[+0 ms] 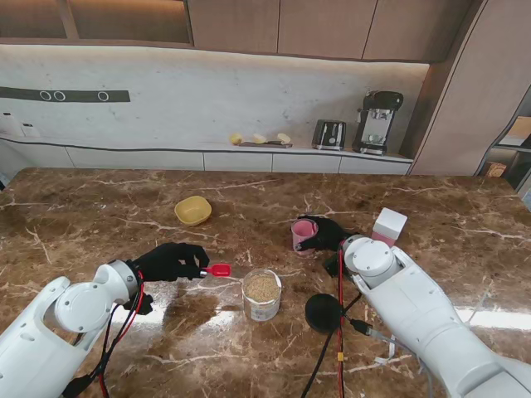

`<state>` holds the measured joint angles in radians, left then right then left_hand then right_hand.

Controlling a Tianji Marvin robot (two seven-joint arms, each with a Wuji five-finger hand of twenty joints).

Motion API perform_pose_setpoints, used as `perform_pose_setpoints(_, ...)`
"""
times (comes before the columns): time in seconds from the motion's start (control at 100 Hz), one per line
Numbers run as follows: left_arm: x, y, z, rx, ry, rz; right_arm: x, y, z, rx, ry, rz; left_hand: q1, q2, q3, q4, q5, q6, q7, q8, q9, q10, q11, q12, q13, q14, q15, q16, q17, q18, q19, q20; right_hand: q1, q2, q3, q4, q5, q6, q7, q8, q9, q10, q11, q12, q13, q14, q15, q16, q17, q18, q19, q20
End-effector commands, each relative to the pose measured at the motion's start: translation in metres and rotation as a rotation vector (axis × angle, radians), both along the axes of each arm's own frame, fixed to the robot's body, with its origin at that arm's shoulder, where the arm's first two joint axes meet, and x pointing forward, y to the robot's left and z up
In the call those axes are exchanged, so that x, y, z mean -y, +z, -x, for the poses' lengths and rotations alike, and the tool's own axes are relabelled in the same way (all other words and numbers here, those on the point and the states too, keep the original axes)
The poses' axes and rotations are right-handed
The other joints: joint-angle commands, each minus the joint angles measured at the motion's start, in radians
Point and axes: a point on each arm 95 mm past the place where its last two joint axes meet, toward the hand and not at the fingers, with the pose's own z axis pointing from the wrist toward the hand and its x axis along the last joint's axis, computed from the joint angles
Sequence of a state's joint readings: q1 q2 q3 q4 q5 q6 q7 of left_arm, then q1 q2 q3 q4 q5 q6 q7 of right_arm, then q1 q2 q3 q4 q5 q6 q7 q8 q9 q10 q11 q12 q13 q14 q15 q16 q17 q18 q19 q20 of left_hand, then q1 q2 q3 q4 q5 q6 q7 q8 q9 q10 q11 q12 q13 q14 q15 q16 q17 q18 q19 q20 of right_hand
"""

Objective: Measure grain into the airtight container

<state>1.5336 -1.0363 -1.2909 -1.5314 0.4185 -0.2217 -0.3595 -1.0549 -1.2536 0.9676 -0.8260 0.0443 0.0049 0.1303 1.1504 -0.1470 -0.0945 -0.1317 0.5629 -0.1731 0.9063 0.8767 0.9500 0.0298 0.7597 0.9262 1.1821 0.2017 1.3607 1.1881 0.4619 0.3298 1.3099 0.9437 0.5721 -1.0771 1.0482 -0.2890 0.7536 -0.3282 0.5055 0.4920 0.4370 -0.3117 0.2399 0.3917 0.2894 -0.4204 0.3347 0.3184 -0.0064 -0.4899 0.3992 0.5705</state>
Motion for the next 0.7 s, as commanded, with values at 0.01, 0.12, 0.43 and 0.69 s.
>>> perform_pose_setpoints(0.01, 0.001, -0.003, 0.001, -0.003, -0.002, 0.001, 0.010, -0.074, 0.052, -0.229, 0.008, 0.056, 0.075, 0.062, 0.051, 0.042, 0.016, -0.085, 0.053, 0.018, 0.008, -0.025, 0.023, 0.005, 0.003, 0.033, -0.008, 0.018, -0.012, 0.022, -0.002, 0.020, 0.067, 0.116, 0.007, -0.018, 0.179, -0.106, 0.286, -0.102, 0.164, 0.224, 0.016, -0.033, -0.012, 0.337, -0.105, -0.019, 0.071, 0.525, 0.107, -0.003)
perform_pose_setpoints(0.12, 0.001, -0.003, 0.001, 0.000, -0.001, 0.001, 0.010, -0.074, 0.052, -0.210, 0.007, 0.056, 0.076, 0.060, 0.051, 0.042, 0.016, -0.083, 0.054, 0.017, 0.009, -0.024, 0.023, 0.004, 0.003, 0.033, -0.009, 0.018, -0.012, 0.022, -0.002, 0.020, 0.069, 0.148, -0.020, -0.023, 0.203, -0.126, 0.408, -0.178, 0.182, 0.212, 0.023, -0.039, -0.008, 0.329, -0.101, -0.019, 0.072, 0.520, 0.108, -0.004)
perform_pose_setpoints(0.43, 0.001, -0.001, 0.000, 0.010, -0.003, 0.003, 0.003, -0.052, 0.049, -0.061, -0.046, 0.008, 0.075, 0.060, 0.051, 0.042, 0.017, -0.085, 0.056, 0.014, 0.009, -0.024, 0.023, 0.003, 0.002, 0.033, -0.009, 0.018, -0.012, 0.024, -0.002, 0.021, 0.036, 0.277, -0.030, -0.003, 0.234, -0.131, 0.452, -0.171, 0.210, 0.200, 0.038, -0.041, 0.017, 0.324, -0.074, -0.011, 0.060, 0.512, 0.105, -0.003)
perform_pose_setpoints(0.69, 0.005, 0.002, -0.002, 0.010, -0.008, 0.010, 0.000, -0.025, 0.051, 0.049, -0.089, -0.010, 0.081, 0.054, 0.054, 0.044, 0.025, -0.077, 0.058, 0.012, 0.014, -0.012, 0.028, 0.006, 0.024, 0.026, 0.033, 0.029, 0.006, 0.034, 0.010, 0.025, 0.015, 0.354, -0.016, 0.018, 0.209, -0.133, 0.442, -0.155, 0.254, 0.188, 0.035, -0.045, 0.051, 0.324, -0.073, -0.012, 0.042, 0.501, 0.104, 0.005)
